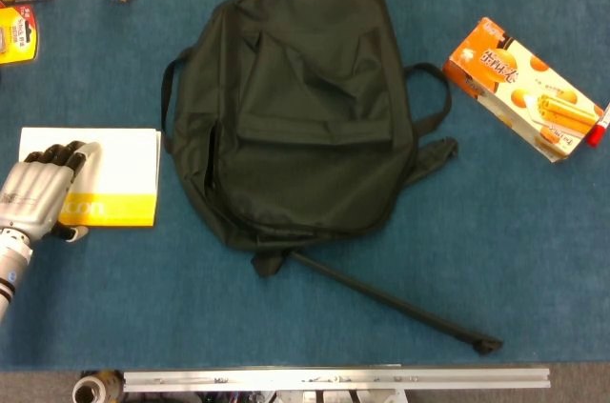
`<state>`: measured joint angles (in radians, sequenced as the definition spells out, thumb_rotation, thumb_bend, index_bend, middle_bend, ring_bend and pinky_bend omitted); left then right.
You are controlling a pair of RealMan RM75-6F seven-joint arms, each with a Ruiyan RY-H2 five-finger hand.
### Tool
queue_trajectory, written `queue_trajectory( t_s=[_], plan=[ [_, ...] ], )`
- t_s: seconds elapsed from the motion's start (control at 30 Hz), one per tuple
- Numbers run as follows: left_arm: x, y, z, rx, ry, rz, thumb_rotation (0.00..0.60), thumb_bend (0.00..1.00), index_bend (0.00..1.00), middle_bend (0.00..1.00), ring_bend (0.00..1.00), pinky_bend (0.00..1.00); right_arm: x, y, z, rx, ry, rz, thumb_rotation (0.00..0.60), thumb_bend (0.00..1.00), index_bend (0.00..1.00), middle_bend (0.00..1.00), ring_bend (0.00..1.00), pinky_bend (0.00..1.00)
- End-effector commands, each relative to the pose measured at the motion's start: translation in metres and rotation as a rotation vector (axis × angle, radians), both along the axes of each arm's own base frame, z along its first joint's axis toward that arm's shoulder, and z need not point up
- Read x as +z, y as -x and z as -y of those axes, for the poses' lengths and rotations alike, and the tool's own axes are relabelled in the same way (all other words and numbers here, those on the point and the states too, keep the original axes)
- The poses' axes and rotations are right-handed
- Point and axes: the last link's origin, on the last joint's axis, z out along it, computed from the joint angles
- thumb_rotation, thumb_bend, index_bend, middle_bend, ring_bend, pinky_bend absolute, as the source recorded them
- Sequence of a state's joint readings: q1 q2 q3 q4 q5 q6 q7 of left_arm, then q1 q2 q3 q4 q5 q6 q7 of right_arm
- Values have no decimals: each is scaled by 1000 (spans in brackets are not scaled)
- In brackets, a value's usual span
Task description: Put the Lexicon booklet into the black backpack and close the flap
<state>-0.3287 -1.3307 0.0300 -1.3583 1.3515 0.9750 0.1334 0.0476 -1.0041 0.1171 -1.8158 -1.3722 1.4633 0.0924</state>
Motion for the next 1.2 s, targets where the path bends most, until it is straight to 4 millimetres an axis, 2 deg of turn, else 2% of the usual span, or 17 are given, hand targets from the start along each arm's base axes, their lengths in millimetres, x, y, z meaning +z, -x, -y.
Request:
queue_trajectory(
  t_s=[0.03, 0.37, 0.57, 0.73, 0.97, 1.2],
  plan=[
    [-1, 0, 0, -2, 0, 0, 600, 47, 75, 133, 147, 208, 0, 0, 0, -2, 0, 0, 600, 0, 124, 285, 111, 231],
    [-3, -1, -4, 3, -26, 26, 600, 50, 78, 138, 150, 215, 1, 2, -2, -11, 3, 0, 600, 0, 124, 285, 111, 231],
    [1, -1, -10, 10, -59, 58, 600, 56, 121, 153, 164, 216, 2, 3, -3, -13, 7, 1, 600, 0, 124, 285, 111, 231],
    [3, 1, -15, 7, -112, 86, 600, 127, 170, 195, 178, 219, 2, 3, -3, -15, 8, 5, 600, 0, 124, 285, 111, 231],
    [3, 5, -21, -3, -196, 124, 600, 229, 250, 277, 248, 221, 3, 4, -3, -17, 10, 11, 600, 0, 124, 285, 110, 231],
    [3, 8, -28, -2, -285, 150, 600, 285, 326, 356, 331, 328, 5, 4, -4, -18, 14, 17, 600, 0, 124, 285, 110, 231]
  ],
)
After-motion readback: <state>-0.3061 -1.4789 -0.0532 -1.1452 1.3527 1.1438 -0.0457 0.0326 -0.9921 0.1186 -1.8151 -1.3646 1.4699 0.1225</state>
